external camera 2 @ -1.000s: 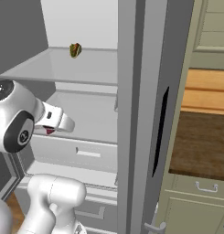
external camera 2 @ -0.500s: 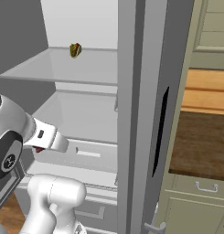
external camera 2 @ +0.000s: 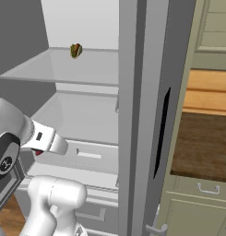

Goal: Take the strawberry from the fridge and place it on top of the pancake, located on the dining counter.

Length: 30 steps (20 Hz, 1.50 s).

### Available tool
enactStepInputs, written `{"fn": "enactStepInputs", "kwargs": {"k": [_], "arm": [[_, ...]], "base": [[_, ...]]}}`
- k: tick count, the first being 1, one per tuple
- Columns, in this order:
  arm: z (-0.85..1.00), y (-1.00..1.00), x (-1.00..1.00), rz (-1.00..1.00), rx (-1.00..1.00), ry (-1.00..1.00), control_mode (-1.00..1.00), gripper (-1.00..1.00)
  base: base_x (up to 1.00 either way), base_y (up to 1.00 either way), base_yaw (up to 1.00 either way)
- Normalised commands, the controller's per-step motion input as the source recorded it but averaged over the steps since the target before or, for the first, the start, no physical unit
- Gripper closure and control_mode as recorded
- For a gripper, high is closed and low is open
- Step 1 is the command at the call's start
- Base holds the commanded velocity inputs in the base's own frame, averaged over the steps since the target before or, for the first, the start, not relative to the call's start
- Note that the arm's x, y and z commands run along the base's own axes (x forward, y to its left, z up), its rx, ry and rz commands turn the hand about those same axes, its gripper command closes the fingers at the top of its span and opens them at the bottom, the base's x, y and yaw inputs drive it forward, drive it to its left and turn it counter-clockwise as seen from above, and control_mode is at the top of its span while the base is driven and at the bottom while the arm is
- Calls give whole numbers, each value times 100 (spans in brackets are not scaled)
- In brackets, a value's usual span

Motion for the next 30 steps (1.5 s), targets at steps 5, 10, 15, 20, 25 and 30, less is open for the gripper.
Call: {"fn": "enactStepInputs", "kwargs": {"k": [5, 10, 15, 20, 25, 30], "arm": [[-2, 0, 0, 0, -1, 1, -100, 100], [0, 0, 0, 0, 0, 0, -100, 100], [0, 0, 0, 0, 0, 0, -100, 100], [0, 0, 0, 0, 0, 0, 100, 100], [0, 0, 0, 0, 0, 0, 100, 100], [0, 0, 0, 0, 0, 0, 100, 100]], "base": [[0, 0, 0], [0, 0, 0], [0, 0, 0], [-31, -3, 0], [-65, 0, 8], [-59, -2, 27]]}}
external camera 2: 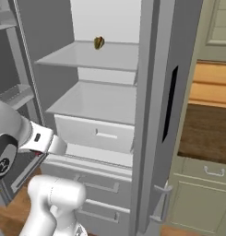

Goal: Take the strawberry from the fridge and place it on top of the pancake, located on the dining counter.

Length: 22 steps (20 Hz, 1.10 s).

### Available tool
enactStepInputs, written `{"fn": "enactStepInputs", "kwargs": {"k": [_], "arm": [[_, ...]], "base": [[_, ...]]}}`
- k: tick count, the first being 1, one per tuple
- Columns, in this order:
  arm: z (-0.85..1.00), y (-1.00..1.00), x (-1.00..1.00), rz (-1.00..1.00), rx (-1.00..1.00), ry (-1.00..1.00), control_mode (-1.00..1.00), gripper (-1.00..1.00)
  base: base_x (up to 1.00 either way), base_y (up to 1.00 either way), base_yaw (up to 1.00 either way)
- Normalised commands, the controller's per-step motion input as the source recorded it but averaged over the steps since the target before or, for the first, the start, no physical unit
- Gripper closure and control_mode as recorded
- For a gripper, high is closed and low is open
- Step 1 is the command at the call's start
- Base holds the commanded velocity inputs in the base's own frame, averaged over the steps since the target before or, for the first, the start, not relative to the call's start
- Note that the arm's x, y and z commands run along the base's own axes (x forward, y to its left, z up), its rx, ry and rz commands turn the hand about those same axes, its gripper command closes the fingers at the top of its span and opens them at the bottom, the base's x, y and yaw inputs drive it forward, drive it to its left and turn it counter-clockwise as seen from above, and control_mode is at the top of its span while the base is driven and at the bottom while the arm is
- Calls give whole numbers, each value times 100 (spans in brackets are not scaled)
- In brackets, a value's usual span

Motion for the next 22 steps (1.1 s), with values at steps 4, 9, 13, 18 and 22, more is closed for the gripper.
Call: {"fn": "enactStepInputs", "kwargs": {"k": [4, 9, 13, 18, 22], "arm": [[0, 0, 0, 0, 0, 0, 100, 100], [0, 0, 0, 0, 0, 0, 100, 100], [0, 0, 0, 0, 0, 0, 100, 100], [0, 0, 0, 0, 0, 0, 100, 100], [0, 0, 0, 0, 0, 0, 100, 100]], "base": [[-48, -8, 47], [-65, -4, 52], [-70, -2, 57], [-38, -31, 65], [-31, -33, 69]]}}
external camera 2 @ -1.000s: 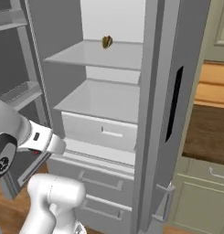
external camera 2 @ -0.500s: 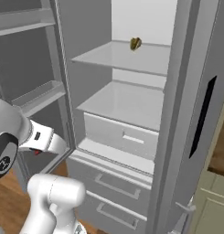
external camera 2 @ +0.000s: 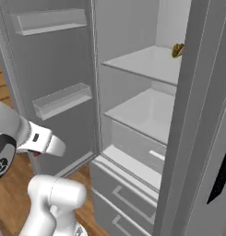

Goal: Take the strawberry from the fridge and place it on top of the pancake, located on the dining counter.

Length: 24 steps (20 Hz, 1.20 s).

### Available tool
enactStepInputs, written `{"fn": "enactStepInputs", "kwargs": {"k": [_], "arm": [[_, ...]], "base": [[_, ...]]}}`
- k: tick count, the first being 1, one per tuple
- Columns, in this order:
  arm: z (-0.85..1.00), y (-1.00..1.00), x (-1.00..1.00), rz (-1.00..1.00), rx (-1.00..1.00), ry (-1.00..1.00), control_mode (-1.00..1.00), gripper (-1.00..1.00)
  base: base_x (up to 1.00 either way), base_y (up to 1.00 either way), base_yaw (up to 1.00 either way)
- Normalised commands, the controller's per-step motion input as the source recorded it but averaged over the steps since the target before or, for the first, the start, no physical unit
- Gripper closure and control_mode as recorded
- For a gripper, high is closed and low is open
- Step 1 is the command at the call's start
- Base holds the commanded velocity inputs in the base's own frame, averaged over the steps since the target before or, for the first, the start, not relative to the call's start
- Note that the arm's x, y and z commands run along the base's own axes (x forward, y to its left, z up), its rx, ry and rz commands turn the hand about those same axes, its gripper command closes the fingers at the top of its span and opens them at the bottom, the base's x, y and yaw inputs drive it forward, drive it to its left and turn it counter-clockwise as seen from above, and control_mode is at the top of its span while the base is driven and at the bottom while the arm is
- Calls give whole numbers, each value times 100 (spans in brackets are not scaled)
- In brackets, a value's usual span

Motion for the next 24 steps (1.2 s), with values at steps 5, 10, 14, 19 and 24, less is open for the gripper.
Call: {"fn": "enactStepInputs", "kwargs": {"k": [5, 10, 14, 19, 24], "arm": [[0, 0, 0, 0, 0, 0, 100, 100], [0, 0, 0, 0, 0, 0, 100, 100], [0, 0, 0, 0, 0, 0, 100, 100], [0, 0, 0, 0, 0, 0, 100, 100], [0, 0, 0, 0, 0, 0, 100, 100]], "base": [[-63, -5, 66], [-95, 0, 60], [-98, 2, 56], [-78, 35, 57], [-87, 44, 61]]}}
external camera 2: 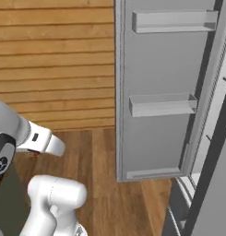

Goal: Take the strawberry from the fridge and place it on top of the pancake, located on the dining counter.

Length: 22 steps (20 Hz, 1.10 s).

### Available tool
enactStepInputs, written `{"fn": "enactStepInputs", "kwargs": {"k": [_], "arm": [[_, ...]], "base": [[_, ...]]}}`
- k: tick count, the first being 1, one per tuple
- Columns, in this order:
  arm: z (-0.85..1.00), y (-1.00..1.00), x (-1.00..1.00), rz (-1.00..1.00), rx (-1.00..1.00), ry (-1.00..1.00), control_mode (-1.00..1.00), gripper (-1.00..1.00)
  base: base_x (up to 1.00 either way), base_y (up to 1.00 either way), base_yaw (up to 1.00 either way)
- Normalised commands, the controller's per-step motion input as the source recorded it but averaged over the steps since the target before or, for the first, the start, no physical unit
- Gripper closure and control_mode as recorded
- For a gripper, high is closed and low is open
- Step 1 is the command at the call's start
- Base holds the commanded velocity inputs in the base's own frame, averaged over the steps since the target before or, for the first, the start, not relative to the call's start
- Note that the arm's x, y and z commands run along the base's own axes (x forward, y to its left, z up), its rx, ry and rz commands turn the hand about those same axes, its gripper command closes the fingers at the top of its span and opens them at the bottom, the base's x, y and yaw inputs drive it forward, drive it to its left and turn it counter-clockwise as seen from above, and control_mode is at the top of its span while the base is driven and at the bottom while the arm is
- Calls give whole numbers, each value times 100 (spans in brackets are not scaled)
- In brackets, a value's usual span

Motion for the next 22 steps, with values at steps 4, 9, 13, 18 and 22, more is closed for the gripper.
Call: {"fn": "enactStepInputs", "kwargs": {"k": [4, 9, 13, 18, 22], "arm": [[0, 0, 0, 0, 0, 0, 100, 100], [0, 0, 0, 0, 0, 0, 100, 100], [0, 0, 0, 0, 0, 0, 100, 100], [0, 0, 0, 0, 0, 0, 100, 100], [0, 0, 0, 0, 0, 0, 100, 100]], "base": [[-66, 37, 59], [-5, 25, 37], [11, 28, 27], [68, 16, 12], [93, 0, 0]]}}
